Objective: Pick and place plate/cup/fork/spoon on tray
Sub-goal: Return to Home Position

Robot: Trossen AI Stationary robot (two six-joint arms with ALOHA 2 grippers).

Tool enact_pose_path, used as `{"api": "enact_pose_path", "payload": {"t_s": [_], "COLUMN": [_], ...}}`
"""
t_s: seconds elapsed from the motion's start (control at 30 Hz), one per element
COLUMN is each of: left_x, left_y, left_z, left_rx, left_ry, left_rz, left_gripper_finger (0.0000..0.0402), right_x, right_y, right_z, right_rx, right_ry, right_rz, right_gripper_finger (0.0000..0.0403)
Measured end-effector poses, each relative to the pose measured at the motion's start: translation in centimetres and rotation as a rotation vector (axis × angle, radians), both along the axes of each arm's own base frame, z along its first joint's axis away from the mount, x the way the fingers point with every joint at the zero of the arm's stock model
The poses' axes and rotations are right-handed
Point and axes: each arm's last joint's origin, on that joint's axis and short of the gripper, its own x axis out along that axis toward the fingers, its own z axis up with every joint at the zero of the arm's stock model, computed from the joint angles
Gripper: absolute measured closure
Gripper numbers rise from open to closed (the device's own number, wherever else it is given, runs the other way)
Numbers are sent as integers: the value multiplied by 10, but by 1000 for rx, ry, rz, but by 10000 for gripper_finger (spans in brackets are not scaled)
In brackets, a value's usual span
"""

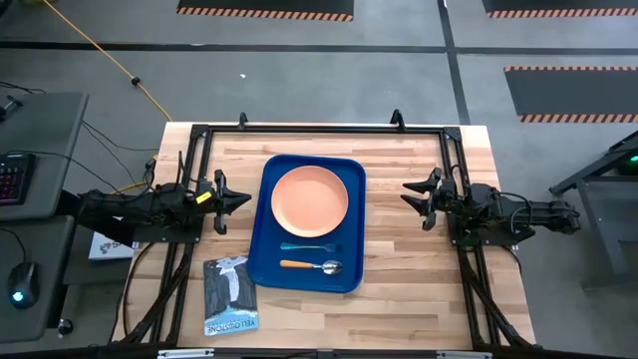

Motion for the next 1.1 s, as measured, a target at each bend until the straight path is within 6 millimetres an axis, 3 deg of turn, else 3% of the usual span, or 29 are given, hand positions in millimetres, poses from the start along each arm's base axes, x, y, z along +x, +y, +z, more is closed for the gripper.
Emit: {"api": "enact_pose_path", "payload": {"t_s": [1.1], "left_x": [0], "left_y": [0], "left_z": [0], "left_rx": [0], "left_ry": [0], "left_rz": [0], "left_gripper_finger": [401], "right_x": [0], "right_y": [0], "right_z": [0], "right_rx": [0], "right_ry": [0], "right_rz": [0], "right_gripper_finger": [238]}}
